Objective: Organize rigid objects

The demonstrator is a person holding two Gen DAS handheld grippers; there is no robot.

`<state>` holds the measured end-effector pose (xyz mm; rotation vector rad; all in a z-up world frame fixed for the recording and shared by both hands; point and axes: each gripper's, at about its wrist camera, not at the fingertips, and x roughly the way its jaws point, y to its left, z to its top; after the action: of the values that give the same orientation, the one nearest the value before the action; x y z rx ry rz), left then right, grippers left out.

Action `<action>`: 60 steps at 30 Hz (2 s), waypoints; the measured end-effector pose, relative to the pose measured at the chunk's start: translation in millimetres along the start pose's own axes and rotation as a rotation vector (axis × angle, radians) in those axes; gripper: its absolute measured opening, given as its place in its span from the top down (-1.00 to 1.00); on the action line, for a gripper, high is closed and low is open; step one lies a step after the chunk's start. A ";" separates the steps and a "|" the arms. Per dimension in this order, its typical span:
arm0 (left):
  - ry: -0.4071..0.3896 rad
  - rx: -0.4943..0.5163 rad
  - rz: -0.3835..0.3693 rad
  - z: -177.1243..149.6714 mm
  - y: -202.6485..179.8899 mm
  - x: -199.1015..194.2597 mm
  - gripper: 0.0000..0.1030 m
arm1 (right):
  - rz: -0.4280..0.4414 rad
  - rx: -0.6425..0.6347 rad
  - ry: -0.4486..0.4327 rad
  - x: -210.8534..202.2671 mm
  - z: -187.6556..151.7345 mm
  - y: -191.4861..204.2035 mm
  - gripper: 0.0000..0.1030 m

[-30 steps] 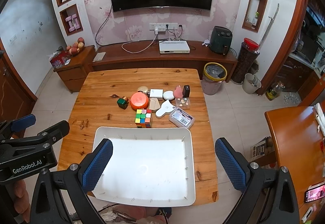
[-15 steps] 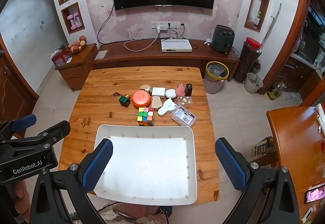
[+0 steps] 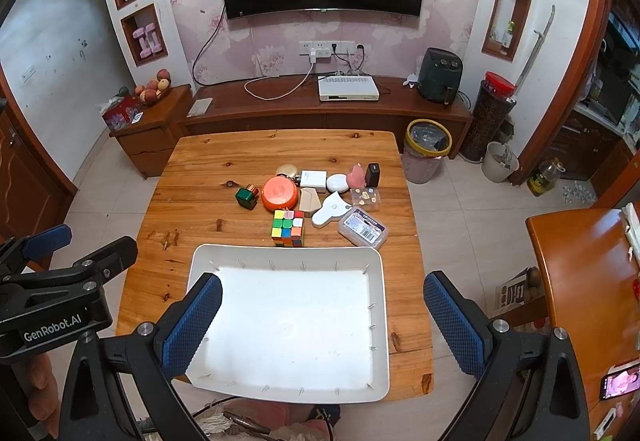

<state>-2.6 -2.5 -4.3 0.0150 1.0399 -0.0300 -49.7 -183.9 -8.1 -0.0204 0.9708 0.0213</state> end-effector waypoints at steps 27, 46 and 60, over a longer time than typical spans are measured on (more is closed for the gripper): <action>0.001 0.012 -0.021 -5.4 -0.9 -3.9 -0.91 | -0.012 0.010 -0.001 -4.8 0.3 -1.1 -0.96; -0.011 0.005 -0.020 -3.3 9.9 -7.5 -0.91 | -0.005 0.013 -0.005 -15.6 5.9 0.4 -0.96; -0.010 0.026 -0.030 6.5 16.7 -3.8 -0.91 | -0.015 0.030 0.001 -17.8 17.2 4.1 -0.96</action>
<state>1.7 14.1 2.3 0.0231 1.0302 -0.0708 -45.6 -179.5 16.4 -0.0002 0.9723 -0.0075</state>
